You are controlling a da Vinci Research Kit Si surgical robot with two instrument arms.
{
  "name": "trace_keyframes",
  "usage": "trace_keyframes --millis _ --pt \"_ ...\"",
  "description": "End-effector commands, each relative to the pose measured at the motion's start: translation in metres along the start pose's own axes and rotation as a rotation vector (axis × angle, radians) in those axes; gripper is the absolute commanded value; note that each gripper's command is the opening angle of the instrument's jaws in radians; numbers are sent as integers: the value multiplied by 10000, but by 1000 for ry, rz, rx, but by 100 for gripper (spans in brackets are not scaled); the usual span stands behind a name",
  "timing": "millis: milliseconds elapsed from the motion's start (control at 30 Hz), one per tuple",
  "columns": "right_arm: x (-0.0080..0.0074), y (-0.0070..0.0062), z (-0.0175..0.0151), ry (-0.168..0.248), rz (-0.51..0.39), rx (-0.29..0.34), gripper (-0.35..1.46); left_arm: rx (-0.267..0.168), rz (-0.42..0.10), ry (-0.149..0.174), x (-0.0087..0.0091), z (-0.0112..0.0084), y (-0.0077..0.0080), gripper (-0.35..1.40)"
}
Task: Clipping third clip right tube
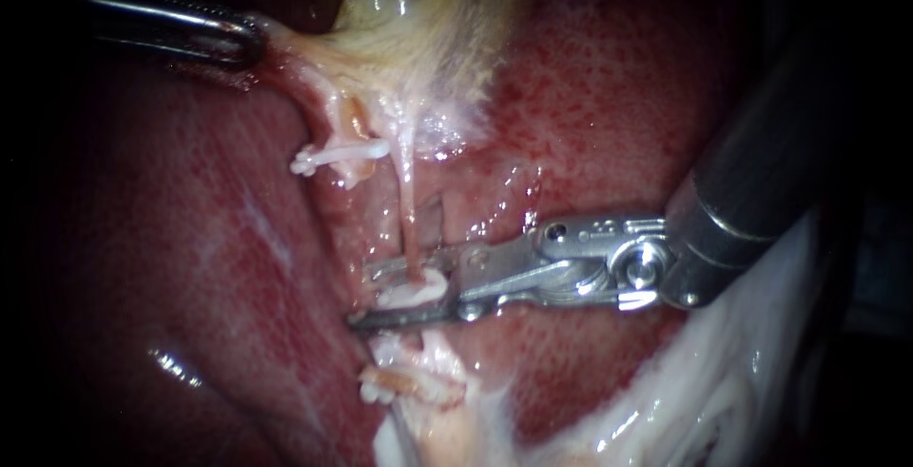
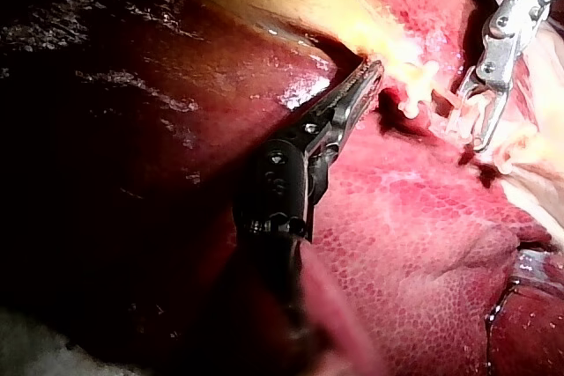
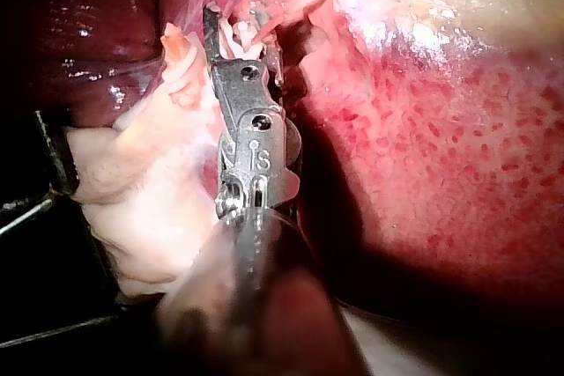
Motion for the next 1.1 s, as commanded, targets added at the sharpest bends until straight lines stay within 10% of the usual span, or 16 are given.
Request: trace_keyframes --millis 33,1100 --pt "1 0 -2 1 1 0 24 -1 0 0 0 0 0 -35" --pt "30 35 -47 308 259 319 49 2 0 1 0 -2 1 -35"
